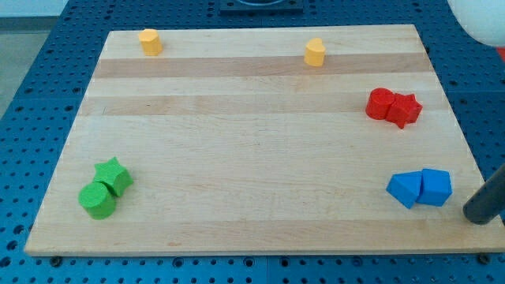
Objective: Separate the blue cube from the blue triangle
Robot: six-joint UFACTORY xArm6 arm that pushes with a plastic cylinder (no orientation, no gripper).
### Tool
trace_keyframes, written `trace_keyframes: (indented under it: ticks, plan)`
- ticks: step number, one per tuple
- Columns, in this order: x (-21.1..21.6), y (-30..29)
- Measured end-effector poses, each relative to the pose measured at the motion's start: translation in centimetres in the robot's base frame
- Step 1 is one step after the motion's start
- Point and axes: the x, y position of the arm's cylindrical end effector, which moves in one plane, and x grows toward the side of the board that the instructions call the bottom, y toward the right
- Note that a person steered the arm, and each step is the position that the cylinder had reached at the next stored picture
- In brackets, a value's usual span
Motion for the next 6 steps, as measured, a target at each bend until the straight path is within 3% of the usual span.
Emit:
trace_keyframes:
  ticks: [2, 6]
  plan:
    - [-0.8, -0.1]
    - [-3.9, -8.1]
